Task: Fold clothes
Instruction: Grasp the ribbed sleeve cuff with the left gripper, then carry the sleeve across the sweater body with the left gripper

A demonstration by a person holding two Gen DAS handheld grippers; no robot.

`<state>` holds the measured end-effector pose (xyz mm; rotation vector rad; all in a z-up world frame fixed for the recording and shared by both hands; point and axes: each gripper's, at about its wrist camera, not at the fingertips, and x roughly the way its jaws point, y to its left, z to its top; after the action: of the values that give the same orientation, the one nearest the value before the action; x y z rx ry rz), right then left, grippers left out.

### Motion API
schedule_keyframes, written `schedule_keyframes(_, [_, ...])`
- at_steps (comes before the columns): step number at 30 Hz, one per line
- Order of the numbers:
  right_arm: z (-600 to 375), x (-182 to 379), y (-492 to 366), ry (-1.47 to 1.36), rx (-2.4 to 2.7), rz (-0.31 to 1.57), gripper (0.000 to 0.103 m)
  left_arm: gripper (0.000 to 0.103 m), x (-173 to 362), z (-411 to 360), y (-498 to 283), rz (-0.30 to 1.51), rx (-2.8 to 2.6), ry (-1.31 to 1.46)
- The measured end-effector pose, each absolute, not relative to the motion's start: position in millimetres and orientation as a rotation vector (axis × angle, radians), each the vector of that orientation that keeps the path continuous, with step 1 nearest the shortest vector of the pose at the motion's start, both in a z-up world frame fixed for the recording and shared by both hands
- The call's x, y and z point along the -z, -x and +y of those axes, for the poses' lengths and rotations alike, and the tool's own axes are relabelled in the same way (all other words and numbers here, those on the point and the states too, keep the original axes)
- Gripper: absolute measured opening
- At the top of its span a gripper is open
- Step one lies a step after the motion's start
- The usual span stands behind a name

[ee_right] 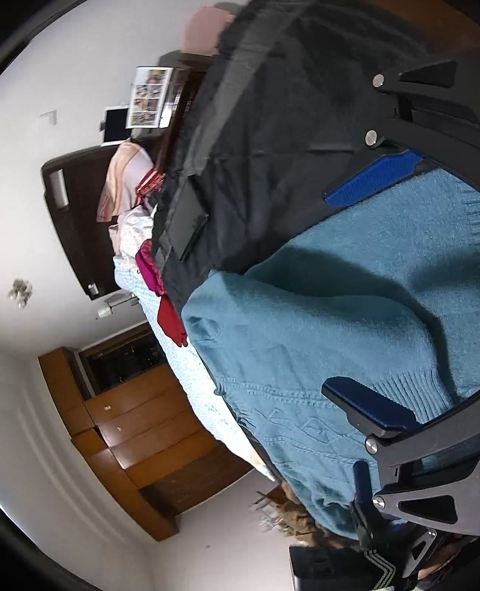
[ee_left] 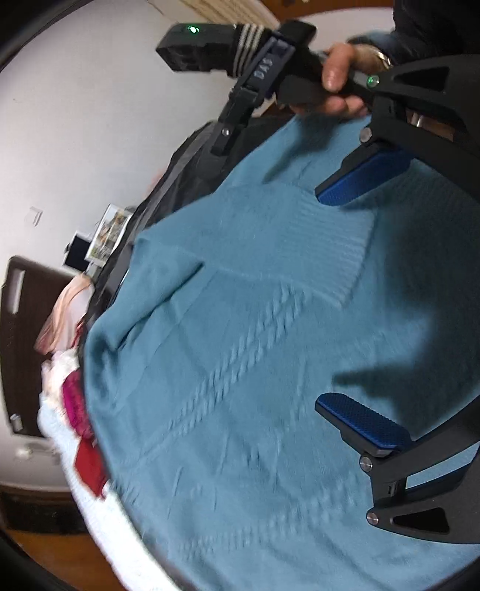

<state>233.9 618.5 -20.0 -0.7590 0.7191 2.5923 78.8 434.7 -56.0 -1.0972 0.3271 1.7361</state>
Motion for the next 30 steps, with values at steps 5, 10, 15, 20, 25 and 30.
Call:
schedule_keyframes(5, [631.8, 27.8, -243.6, 0.714, -2.571, 0.86, 0.095, 0.079, 67.0, 459.1, -85.0, 0.422, -1.706, 1.066])
schedule_keyframes(10, [637.2, 34.7, -238.6, 0.762, -2.57, 0.919, 0.095, 0.059, 69.0, 470.5, -95.3, 0.496, -1.699, 1.042])
schedule_keyframes(15, [635.1, 35.7, -238.4, 0.76, -2.57, 0.909, 0.095, 0.008, 62.3, 472.1, -90.9, 0.427, -1.69, 1.083])
schedule_keyframes(20, [637.7, 39.0, -239.7, 0.764, -2.551, 0.945, 0.095, 0.008, 22.1, 456.4, -75.2, 0.269, -1.736, 1.011])
schedule_keyframes(25, [639.7, 42.2, -240.6, 0.771, -2.533, 0.984, 0.095, 0.008, -32.8, 419.7, -45.4, 0.133, -1.852, 0.903])
schedule_keyframes(30, [637.6, 42.0, -240.5, 0.779, -2.528, 0.973, 0.095, 0.008, -53.9, 368.2, 2.7, -0.008, -2.007, 0.905])
